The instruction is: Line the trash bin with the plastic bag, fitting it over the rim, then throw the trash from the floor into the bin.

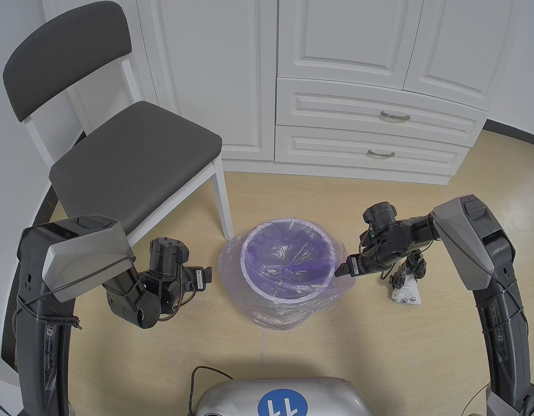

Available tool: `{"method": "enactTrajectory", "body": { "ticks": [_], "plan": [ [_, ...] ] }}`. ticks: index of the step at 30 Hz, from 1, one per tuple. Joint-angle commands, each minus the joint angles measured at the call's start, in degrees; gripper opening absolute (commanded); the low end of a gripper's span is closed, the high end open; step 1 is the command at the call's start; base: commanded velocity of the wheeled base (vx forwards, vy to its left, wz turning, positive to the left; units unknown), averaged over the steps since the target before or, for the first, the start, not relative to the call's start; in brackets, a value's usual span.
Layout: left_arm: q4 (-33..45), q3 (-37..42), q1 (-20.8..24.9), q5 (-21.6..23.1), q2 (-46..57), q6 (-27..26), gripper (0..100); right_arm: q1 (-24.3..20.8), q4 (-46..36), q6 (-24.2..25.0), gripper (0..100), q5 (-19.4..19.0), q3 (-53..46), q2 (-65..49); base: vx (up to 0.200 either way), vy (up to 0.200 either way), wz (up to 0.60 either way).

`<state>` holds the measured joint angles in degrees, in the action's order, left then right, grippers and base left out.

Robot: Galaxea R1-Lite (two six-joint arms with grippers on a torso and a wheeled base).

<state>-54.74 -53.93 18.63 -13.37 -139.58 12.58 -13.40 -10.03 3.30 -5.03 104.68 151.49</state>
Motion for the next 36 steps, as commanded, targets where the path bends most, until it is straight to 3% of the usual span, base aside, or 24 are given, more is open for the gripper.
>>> {"method": "enactTrajectory", "body": {
  "ticks": [1, 2, 4, 9, 13, 15, 16, 20, 28, 35, 36],
  "plan": [
    [0.0, 0.0, 0.1, -0.2, -0.7, 0.0, 100, 3.1, -2.9, -5.5, 100, 5.6, 9.9, 12.5, 0.000, 0.000, 0.00],
    [-0.1, -0.1, 0.1, -0.2, -1.0, 0.0, 100, 3.5, -0.2, -7.6, 100, 7.1, 9.9, 13.4, 0.000, 0.000, 0.00],
    [-0.2, -0.2, 0.2, -0.2, -1.3, 0.0, 100, 3.6, 1.4, -7.3, 100, 7.3, 9.9, 14.0, 0.000, 0.000, 0.00],
    [-2.4, -0.3, 0.7, -0.2, -2.7, 0.0, 100, 3.6, 5.3, -3.9, 100, 7.1, 9.9, 14.5, 0.000, 0.000, 0.00],
    [-3.5, -0.4, 0.9, -0.2, -3.9, 0.1, 100, 3.6, 17.6, 0.7, 100, 7.3, 9.9, 16.8, 0.000, 0.000, 0.00],
    [-3.5, -0.4, 0.9, -0.2, -3.9, 0.1, 100, 3.6, 17.6, 0.7, 100, 7.3, 9.9, 16.8, 0.000, 0.000, 0.00],
    [-3.6, -1.0, 0.9, -0.2, -4.5, 0.2, 100, 3.6, 22.7, 2.8, 100, 7.2, 9.9, 17.6, 0.000, 0.000, 0.00],
    [-4.7, -2.6, 0.9, -0.2, -6.1, 0.3, 100, 3.4, 28.4, 6.8, 100, 6.9, 9.9, 18.0, 0.000, 0.000, 0.00],
    [-5.6, -3.2, 1.8, 0.7, -7.5, 0.3, 100, 3.5, 32.6, 18.4, 100, 7.4, 9.9, 16.3, 0.000, 0.000, 0.00],
    [-3.9, -4.2, 2.9, 6.6, -9.2, -1.5, 100, 4.4, 31.6, 19.6, 100, 6.5, 6.8, 12.2, 0.000, 0.000, 0.00],
    [-1.3, -4.7, 2.7, 9.5, -9.0, -3.1, 100, 4.4, 31.8, 19.5, 100, 6.4, 6.2, 12.2, 0.000, 0.000, 0.00]
  ]
}}
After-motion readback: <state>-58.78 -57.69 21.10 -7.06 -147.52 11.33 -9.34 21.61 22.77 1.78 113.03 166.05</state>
